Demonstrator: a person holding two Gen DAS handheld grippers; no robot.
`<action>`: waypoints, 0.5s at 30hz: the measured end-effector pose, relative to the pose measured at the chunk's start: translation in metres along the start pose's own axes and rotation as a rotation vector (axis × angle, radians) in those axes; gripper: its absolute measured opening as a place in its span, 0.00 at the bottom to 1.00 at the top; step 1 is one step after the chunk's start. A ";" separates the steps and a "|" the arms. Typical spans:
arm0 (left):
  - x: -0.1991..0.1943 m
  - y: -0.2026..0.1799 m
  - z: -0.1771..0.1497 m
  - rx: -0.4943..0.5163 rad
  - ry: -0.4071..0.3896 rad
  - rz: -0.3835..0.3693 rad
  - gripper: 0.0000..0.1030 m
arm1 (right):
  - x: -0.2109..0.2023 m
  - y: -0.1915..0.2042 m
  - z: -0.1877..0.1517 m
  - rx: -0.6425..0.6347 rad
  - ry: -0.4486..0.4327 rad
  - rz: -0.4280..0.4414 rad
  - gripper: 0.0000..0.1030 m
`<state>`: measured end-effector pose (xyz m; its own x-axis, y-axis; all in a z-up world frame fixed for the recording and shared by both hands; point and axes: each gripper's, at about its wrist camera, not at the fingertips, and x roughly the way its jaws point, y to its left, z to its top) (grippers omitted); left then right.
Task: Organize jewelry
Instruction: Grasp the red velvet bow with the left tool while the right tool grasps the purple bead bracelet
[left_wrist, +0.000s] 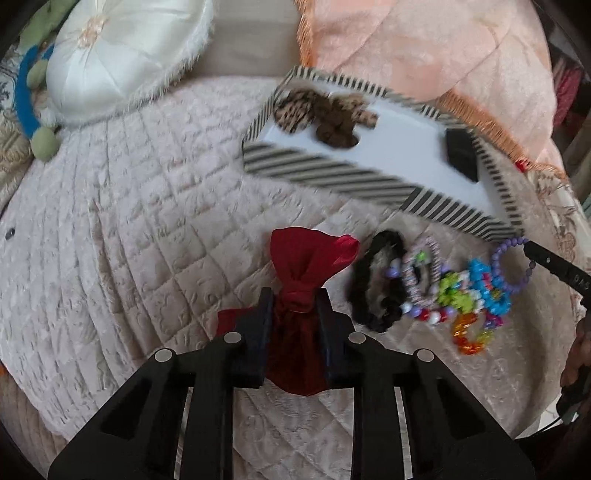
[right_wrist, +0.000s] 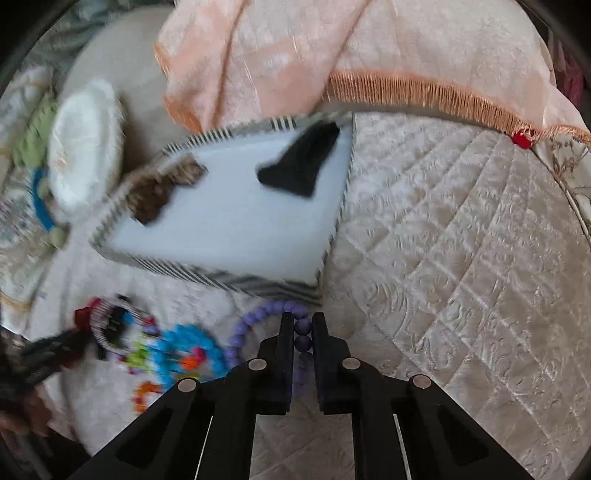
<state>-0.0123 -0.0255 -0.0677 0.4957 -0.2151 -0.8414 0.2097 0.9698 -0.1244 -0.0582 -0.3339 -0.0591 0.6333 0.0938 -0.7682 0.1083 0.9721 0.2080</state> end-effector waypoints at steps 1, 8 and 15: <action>-0.005 -0.001 0.001 -0.002 -0.020 -0.007 0.20 | -0.010 -0.001 0.002 0.006 -0.024 0.020 0.08; -0.033 0.005 0.003 -0.035 -0.121 -0.048 0.19 | -0.052 0.000 0.006 0.028 -0.113 0.125 0.08; -0.045 0.001 0.003 -0.031 -0.180 -0.003 0.19 | -0.060 -0.003 0.009 0.052 -0.137 0.144 0.08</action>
<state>-0.0313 -0.0152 -0.0285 0.6383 -0.2322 -0.7339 0.1868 0.9716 -0.1449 -0.0894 -0.3445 -0.0084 0.7429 0.1971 -0.6397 0.0469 0.9380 0.3434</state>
